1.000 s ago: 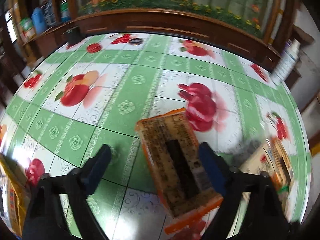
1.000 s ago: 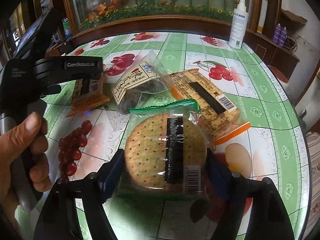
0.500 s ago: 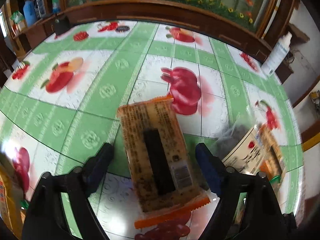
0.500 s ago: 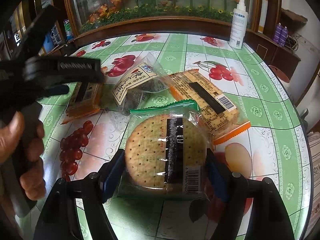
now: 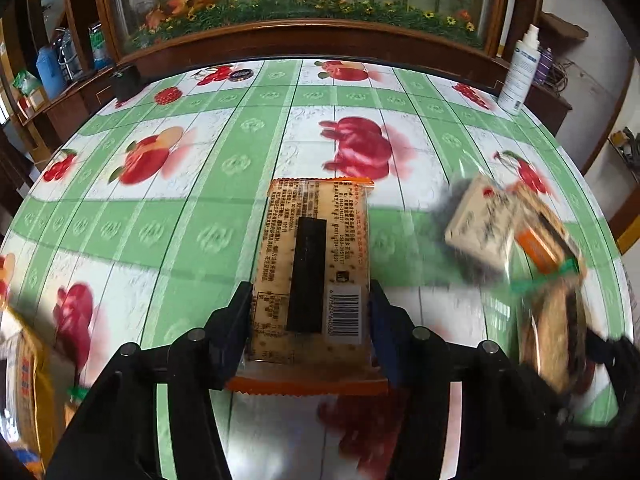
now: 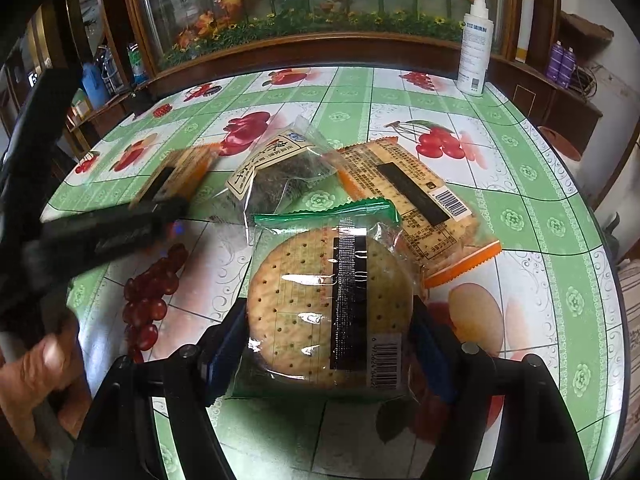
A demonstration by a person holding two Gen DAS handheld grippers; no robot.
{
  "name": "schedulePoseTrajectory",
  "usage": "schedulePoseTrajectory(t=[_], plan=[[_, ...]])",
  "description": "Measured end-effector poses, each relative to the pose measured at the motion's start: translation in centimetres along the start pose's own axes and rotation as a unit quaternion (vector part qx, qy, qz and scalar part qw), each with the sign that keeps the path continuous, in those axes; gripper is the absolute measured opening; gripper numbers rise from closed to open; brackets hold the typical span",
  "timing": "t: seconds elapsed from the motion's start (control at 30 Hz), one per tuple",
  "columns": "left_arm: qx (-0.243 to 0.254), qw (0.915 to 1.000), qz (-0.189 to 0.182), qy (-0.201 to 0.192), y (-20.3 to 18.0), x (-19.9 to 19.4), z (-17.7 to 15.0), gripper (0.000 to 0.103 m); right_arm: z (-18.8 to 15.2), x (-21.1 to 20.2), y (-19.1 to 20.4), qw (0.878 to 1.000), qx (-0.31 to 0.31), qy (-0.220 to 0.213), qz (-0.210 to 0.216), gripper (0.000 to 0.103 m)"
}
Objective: Organize snacks
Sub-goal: 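Grasp the round cracker pack with the right gripper while the left grasps the orange-edged pack, then carry both held packs over the white box with both grippers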
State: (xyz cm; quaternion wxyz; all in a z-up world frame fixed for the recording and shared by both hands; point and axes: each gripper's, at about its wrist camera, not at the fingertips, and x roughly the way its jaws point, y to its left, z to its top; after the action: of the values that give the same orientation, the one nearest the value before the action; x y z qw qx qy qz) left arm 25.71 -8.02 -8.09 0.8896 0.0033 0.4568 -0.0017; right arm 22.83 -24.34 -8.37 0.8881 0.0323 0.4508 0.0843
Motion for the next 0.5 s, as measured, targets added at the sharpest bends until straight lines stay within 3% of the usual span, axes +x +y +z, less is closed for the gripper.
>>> schedulePoseTrajectory(t=[0.3, 0.5], plan=[[-0.006, 0.9999, -0.008, -0.007, 1.8, -3.6, -4.8, 0.053, -0.5, -0.8, 1.0, 1.0, 0.0, 0.002, 0.029, 0.078], [0.007, 0.9994, 0.006, -0.035, 2.2, -6.5, -6.7, 0.053, -1.5, -1.9, 3.2, 0.998, -0.019, 0.001, 0.054, 0.078]])
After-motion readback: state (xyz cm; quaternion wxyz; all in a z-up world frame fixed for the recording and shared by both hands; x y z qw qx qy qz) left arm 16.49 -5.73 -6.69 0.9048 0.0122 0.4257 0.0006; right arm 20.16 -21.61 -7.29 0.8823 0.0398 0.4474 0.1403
